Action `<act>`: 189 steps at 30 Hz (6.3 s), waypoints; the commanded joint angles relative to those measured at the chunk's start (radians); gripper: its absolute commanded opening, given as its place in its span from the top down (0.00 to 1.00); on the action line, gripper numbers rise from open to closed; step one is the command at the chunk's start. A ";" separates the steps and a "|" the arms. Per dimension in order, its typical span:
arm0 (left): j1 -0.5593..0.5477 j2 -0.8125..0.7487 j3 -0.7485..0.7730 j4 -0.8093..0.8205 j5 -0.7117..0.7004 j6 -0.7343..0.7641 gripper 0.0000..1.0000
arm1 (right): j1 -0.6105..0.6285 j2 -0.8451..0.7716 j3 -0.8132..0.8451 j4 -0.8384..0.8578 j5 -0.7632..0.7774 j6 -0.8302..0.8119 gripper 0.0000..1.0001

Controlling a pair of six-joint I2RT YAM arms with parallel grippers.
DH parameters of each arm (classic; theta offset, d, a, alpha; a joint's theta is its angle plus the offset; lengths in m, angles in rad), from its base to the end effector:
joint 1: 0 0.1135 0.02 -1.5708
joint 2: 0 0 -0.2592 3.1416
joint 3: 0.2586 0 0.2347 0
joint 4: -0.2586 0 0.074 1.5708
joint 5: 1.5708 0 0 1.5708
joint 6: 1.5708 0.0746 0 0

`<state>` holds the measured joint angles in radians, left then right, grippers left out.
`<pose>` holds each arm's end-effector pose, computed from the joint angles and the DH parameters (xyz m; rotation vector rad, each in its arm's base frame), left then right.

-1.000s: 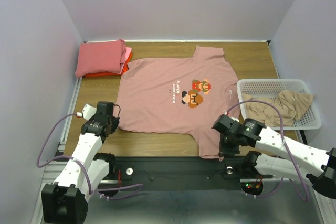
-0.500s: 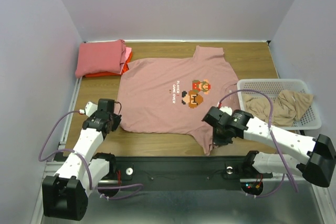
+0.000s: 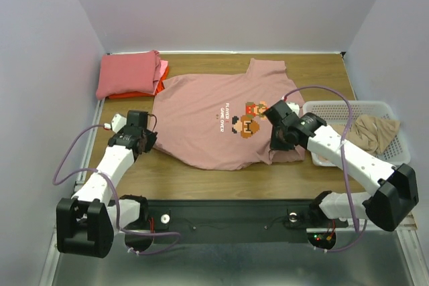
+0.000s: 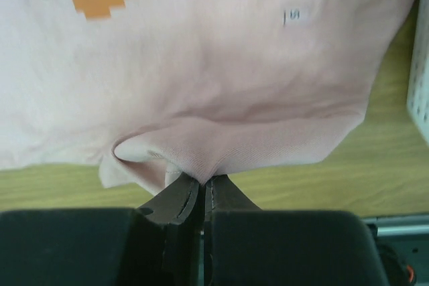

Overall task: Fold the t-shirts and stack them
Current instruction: Fold the tshirt

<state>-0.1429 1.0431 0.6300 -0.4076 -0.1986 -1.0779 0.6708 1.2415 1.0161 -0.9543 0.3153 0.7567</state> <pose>0.2215 -0.0170 0.1937 -1.1639 2.0971 -0.3452 0.1914 0.1224 0.2326 0.1967 2.6373 0.0251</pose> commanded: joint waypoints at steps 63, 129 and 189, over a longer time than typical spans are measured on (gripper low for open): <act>0.058 0.376 0.334 0.124 -0.116 0.142 0.02 | -0.435 0.578 0.388 0.442 -0.390 -0.324 0.00; -0.093 0.419 0.284 0.279 -0.001 0.228 0.02 | -0.404 0.375 0.023 0.652 -0.417 -0.272 0.00; -0.195 0.107 0.356 -0.117 -0.238 0.165 0.02 | -0.332 -0.174 -0.116 0.532 -0.404 -0.134 0.00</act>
<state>-0.3386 1.0149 0.8753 -0.5617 -0.3252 -1.0008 0.3355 0.9970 0.8219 -0.5419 -0.0929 0.6662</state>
